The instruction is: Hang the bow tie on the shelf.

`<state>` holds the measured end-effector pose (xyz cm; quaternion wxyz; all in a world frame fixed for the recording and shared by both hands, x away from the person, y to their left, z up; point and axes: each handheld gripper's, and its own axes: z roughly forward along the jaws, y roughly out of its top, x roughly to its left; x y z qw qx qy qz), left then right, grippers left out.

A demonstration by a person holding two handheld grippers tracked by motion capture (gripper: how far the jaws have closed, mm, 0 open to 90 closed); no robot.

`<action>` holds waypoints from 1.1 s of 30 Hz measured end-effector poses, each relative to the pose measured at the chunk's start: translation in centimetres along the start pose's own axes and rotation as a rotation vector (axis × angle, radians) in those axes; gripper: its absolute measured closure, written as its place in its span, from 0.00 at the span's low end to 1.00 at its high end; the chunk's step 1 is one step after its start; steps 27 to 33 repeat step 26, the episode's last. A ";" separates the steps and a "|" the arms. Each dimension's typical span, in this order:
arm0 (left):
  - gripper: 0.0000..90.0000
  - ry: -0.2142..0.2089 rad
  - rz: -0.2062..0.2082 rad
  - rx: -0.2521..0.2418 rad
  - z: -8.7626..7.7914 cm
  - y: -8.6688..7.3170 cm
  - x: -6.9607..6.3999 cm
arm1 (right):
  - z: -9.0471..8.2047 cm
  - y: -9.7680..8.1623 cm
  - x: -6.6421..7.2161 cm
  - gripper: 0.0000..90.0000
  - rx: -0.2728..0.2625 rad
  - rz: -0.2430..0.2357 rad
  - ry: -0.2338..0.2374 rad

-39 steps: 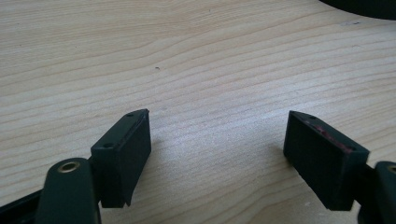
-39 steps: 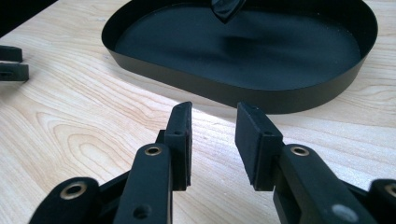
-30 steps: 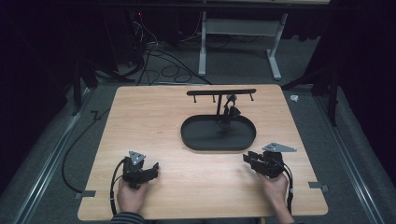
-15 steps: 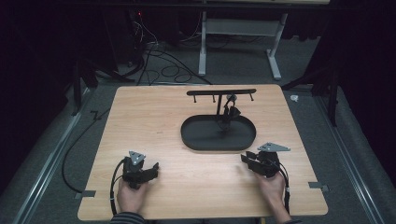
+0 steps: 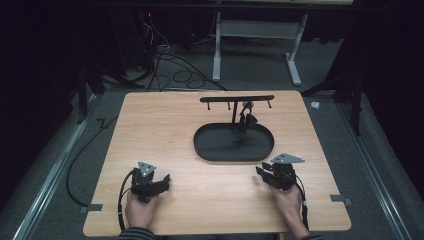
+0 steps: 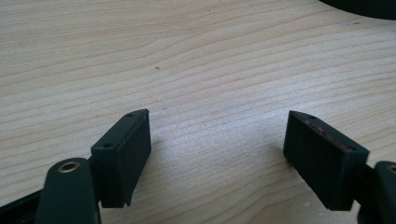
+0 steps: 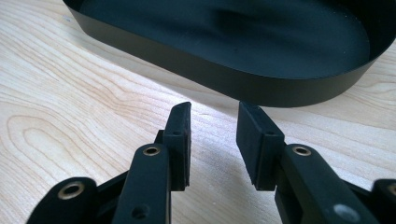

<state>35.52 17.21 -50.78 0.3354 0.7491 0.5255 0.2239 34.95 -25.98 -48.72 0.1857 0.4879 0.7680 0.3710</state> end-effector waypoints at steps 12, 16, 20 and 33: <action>0.26 0.000 0.002 0.001 0.0 0.0 0.0 | 0.7 -0.5 0.1 0.72 0.033 -0.011 -0.014; 0.26 0.000 0.002 0.001 0.0 0.0 0.0 | 1.0 -0.9 0.3 0.67 0.036 -0.058 -0.034; 0.26 0.000 0.002 0.000 0.0 0.0 0.0 | 1.1 -1.1 0.5 0.65 0.025 -0.079 -0.049; 0.26 0.001 0.000 -0.002 0.0 0.0 0.0 | 1.1 -1.0 0.5 0.63 0.026 -0.075 -0.053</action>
